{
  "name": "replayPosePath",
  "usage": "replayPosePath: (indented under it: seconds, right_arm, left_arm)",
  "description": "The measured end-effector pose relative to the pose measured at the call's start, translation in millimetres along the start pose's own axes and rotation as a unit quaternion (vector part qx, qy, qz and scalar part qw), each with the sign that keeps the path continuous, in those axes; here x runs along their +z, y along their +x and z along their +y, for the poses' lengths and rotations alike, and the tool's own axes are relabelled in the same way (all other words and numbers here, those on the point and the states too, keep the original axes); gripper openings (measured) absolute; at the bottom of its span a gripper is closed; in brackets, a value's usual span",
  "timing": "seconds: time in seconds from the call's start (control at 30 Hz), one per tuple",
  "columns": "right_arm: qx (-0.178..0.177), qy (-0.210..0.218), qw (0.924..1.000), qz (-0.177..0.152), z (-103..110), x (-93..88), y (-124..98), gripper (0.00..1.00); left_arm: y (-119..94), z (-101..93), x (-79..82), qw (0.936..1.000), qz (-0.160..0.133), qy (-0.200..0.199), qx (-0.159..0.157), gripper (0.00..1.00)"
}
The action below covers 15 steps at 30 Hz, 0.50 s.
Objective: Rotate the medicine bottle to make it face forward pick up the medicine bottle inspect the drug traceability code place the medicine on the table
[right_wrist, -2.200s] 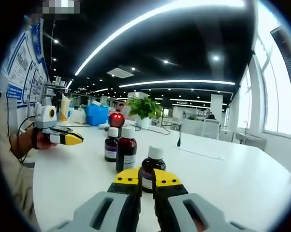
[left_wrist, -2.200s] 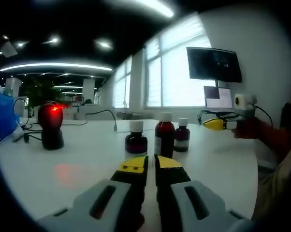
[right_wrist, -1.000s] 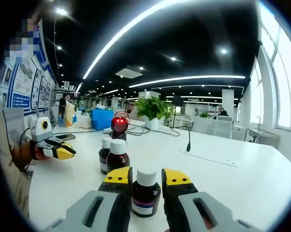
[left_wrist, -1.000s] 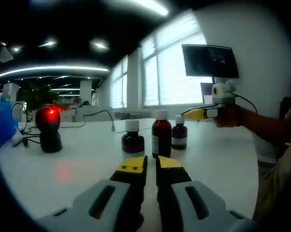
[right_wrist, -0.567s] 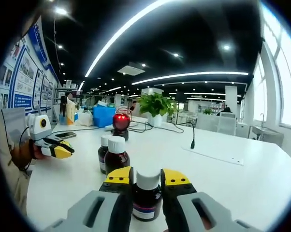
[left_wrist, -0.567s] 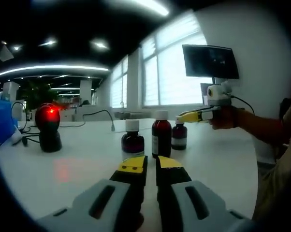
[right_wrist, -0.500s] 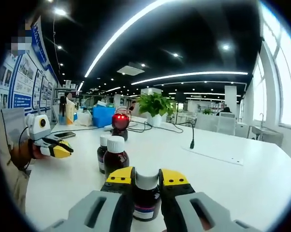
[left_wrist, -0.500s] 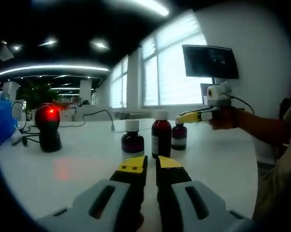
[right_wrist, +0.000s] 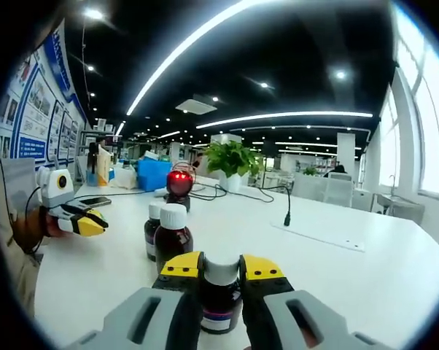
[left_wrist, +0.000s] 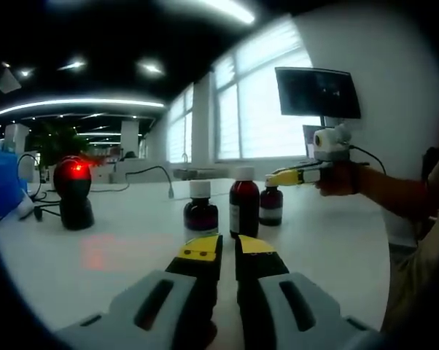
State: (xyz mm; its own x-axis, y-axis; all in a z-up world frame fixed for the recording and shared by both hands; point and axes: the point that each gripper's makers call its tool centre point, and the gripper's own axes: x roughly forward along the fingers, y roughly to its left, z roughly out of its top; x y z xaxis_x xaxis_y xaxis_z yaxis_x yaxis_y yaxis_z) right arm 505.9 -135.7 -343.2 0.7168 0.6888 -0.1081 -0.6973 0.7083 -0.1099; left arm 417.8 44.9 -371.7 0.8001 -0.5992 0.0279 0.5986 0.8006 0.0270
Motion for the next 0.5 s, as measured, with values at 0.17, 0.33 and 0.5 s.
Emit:
replayPosePath:
  seconds: [0.17,0.33,0.5]
  right_arm:
    - [-0.006,0.003,1.0000,-0.003,2.1,-0.1,-1.2,0.15]
    - [-0.014,0.003,0.9999,-0.002,2.3,0.1,-0.8,0.15]
    - [-0.027,-0.001,0.9996,-0.002,2.2,-0.2,-1.4,0.15]
  left_arm:
    - [-0.4,-1.5,0.0,1.0000,0.001,0.005,0.000,0.00]
    - [0.8,-3.6,-2.0,0.9999,0.007,0.014,-0.003,0.00]
    - [0.8,-4.1,-2.2,0.9999,0.008,0.012,-0.004,0.00]
